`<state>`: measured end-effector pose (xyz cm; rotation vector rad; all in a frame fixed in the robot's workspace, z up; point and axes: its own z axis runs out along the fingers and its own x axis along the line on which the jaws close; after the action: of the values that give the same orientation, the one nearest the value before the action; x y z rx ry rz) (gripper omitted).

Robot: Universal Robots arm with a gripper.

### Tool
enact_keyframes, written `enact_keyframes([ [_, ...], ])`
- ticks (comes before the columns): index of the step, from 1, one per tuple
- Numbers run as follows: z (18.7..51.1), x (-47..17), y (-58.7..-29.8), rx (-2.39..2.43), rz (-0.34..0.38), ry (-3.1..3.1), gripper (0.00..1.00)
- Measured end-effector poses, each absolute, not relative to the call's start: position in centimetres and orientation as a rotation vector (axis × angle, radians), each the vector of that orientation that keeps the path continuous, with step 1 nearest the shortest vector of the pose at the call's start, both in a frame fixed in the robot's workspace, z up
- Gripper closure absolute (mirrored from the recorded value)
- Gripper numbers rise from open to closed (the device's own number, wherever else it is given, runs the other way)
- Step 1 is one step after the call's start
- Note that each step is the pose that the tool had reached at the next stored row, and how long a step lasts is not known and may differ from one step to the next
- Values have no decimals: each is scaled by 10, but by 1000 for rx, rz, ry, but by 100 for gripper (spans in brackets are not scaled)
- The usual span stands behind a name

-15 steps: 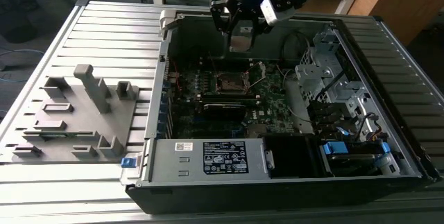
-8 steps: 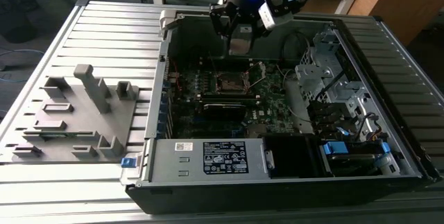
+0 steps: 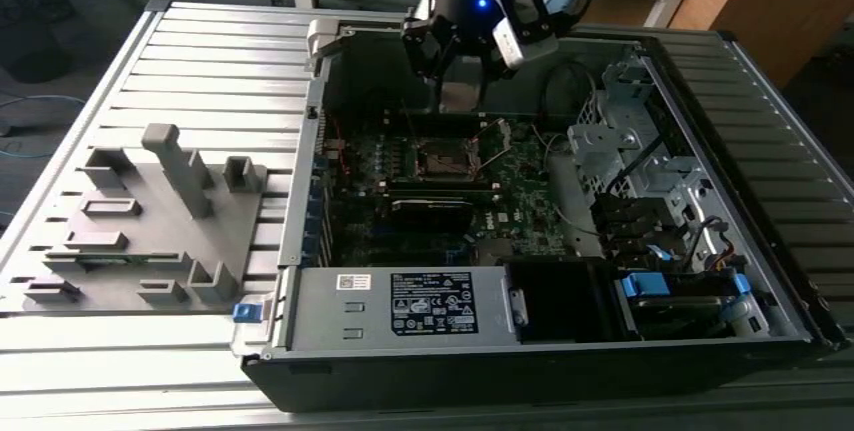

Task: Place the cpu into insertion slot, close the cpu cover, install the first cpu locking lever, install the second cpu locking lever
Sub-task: 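Place the cpu into insertion slot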

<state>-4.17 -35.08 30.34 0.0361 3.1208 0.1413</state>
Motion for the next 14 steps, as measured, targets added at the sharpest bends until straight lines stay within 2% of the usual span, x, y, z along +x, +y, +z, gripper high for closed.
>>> enact_keyframes([
  [14, 296, -42, -351, 36, 141, 3116, 46],
])
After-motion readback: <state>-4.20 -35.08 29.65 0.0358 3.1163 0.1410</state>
